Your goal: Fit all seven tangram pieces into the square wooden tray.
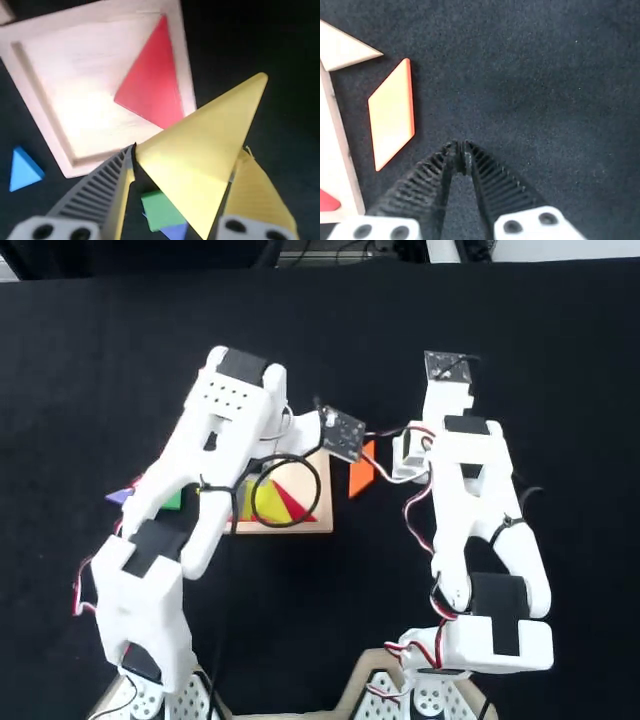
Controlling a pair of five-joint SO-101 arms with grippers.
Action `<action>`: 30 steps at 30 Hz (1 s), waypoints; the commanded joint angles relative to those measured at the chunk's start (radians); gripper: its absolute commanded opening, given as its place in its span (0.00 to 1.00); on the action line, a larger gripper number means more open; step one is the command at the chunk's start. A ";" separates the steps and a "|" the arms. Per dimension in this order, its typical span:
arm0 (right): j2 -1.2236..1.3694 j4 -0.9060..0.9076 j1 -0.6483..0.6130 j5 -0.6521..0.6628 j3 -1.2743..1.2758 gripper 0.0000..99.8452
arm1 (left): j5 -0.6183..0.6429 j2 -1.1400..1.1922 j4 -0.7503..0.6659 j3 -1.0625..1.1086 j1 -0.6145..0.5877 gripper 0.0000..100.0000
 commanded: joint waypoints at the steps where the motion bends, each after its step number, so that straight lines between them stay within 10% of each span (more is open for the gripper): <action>1: -0.005 -0.014 0.015 -0.002 -0.056 0.01 | -0.103 0.015 -0.028 -0.010 0.007 0.03; 30: -0.008 -0.014 0.020 0.005 -0.058 0.01 | -0.063 0.044 -0.137 -0.047 -0.064 0.30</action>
